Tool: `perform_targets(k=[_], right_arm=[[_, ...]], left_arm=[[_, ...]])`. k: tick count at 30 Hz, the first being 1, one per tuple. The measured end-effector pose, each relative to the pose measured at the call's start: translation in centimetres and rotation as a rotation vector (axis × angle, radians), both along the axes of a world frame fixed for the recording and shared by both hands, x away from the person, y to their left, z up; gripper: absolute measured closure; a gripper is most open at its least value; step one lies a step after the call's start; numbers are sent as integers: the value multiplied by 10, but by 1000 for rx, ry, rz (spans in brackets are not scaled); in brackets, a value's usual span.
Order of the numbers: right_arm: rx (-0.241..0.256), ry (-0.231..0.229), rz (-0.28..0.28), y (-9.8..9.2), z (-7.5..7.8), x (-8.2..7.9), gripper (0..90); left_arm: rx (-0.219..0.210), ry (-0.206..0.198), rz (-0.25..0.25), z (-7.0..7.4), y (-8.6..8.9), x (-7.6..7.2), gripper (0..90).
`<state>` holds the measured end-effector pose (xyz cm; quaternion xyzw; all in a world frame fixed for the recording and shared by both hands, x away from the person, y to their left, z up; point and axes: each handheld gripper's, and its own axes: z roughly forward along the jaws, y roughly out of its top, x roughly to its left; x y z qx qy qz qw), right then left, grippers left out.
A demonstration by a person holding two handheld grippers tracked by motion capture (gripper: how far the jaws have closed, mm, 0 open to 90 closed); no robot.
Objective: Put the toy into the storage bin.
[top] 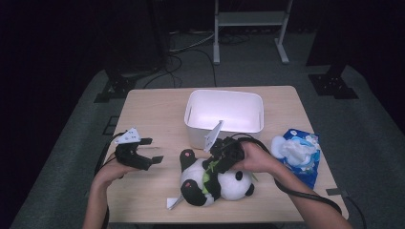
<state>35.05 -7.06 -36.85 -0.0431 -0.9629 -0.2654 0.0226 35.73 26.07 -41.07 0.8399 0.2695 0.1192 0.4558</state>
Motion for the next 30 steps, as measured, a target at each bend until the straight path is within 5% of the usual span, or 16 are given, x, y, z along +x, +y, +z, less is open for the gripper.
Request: perform_targets(k=[6, 16, 30], right_arm=[[39, -58, -21, -8, 8, -4, 718], [32, -91, -7, -10, 12, -10, 741], [30, -133, -48, -23, 39, -10, 744]], left_arm=[[-1, 3, 3, -1, 1, 0, 90], [0, 3, 5, -1, 2, 0, 90], [-10, 6, 14, -2, 4, 1, 90]])
